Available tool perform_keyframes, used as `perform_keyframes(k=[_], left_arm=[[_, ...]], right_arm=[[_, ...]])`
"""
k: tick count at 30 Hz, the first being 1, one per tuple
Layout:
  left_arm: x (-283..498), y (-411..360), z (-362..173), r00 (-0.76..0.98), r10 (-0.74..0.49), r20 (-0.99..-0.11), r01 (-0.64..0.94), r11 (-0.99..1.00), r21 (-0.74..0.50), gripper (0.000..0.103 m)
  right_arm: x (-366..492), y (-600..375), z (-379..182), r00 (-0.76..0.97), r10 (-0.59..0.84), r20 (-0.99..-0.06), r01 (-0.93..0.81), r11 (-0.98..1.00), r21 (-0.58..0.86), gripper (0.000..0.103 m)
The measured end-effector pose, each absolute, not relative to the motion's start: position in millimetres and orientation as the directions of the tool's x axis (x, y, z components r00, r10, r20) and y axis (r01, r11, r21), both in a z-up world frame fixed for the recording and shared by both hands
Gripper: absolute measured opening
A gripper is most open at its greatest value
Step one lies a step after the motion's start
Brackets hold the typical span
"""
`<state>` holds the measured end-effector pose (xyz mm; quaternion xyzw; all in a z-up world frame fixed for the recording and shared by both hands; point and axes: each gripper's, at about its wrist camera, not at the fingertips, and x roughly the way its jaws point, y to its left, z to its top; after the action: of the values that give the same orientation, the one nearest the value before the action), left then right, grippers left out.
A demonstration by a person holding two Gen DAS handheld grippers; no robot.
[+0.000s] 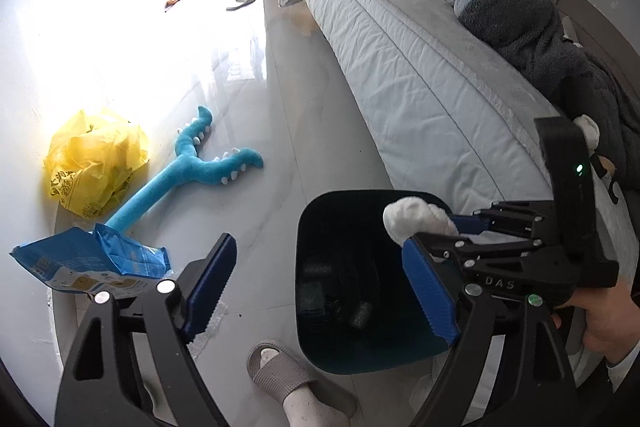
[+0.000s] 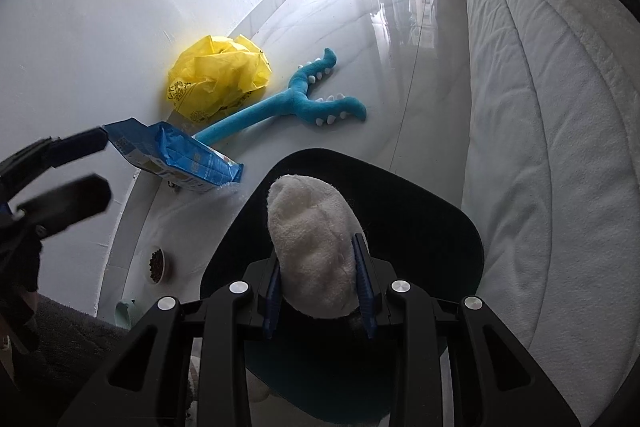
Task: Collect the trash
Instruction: 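Open both grippers to drop the tissue pack and tissue ball into the bin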
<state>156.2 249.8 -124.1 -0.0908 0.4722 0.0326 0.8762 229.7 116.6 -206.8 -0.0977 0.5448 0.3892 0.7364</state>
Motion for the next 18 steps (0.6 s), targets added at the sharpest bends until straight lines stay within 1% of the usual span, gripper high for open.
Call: perform_keyframes(k=[2,5,8,10,12,14,17,18], left_arm=[[155,249,-115,0.578,-0.009,-0.816,-0.152,0.981,-0.119,0.089],[153,246,-100,0.633,0.006,-0.774,-0.145,0.983,-0.111,0.090],[151,242,-86,0.676,-0.003,-0.736,-0.126,0.985,-0.120,0.091],[151,238,-78,0.696,-0.039,-0.717,-0.098,0.984,-0.148,0.091],[150,234,-70,0.714,-0.054,-0.698,-0.081,0.984,-0.160,0.091],[149,229,-63,0.734,-0.067,-0.675,-0.067,0.983,-0.170,0.091],[148,225,-51,0.761,-0.074,-0.644,-0.056,0.982,-0.178,0.093],[147,224,-47,0.771,-0.079,-0.632,-0.050,0.982,-0.184,0.093]], right_arm=[[229,118,-214,0.080,0.447,-0.891,-0.679,0.679,0.279,0.035],[226,118,-225,0.068,0.414,-0.908,-0.680,0.685,0.261,0.035],[223,118,-226,0.069,0.400,-0.914,-0.678,0.691,0.251,0.036],[220,118,-223,0.068,0.400,-0.914,-0.682,0.687,0.250,0.044],[217,118,-221,0.073,0.398,-0.914,-0.685,0.686,0.244,0.056],[215,116,-220,0.069,0.400,-0.914,-0.685,0.685,0.248,0.061],[212,114,-215,0.077,0.406,-0.911,-0.687,0.683,0.247,0.070],[211,113,-213,0.079,0.410,-0.909,-0.688,0.682,0.248,0.071]])
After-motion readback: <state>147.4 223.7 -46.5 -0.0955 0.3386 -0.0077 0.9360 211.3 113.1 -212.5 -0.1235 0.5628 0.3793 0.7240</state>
